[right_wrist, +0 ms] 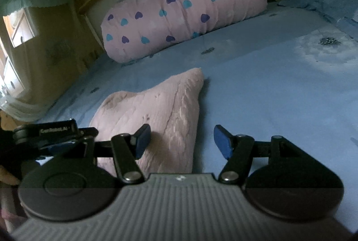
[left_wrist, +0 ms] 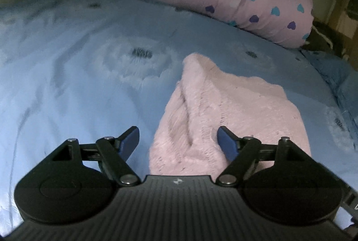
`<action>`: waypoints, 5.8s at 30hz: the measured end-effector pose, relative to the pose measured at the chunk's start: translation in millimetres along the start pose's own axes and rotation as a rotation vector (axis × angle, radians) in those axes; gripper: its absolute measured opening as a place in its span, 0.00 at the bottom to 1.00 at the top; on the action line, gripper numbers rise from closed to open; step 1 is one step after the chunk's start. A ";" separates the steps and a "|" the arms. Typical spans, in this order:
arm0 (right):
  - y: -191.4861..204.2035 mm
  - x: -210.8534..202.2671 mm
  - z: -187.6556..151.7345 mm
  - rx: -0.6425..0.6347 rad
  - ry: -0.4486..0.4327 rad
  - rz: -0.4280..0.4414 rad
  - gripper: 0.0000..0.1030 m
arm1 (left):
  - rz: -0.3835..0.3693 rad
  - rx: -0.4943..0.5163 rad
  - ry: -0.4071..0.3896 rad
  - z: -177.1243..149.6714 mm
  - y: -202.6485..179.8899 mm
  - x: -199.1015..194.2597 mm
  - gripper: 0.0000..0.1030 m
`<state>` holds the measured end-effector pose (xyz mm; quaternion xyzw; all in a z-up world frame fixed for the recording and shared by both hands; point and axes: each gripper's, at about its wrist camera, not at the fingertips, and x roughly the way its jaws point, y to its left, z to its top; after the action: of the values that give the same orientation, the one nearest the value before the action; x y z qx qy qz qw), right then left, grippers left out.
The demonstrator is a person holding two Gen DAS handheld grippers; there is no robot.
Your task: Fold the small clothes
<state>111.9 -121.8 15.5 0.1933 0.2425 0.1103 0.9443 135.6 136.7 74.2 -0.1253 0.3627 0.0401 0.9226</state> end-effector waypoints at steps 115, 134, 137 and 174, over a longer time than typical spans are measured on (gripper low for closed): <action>-47.0 -185.7 -62.1 -0.138 0.109 -0.104 0.50 | -0.143 0.304 0.092 -154.3 -81.3 -186.4 0.70; -19.1 -214.3 -110.8 -0.305 0.089 -0.233 0.75 | -0.041 0.335 0.107 -213.9 -102.5 -206.7 1.00; -20.7 -211.6 -115.5 -0.310 0.087 -0.250 0.75 | -0.032 0.358 0.123 -221.0 -106.8 -199.9 1.00; -34.4 -203.6 -132.0 -0.259 0.067 -0.249 0.78 | -0.008 0.358 0.097 -233.2 -106.8 -190.3 1.00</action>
<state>-125.0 -173.1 -20.9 0.0347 0.2796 0.0291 0.9591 -140.2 -24.0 60.6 0.0375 0.4078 -0.0348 0.9116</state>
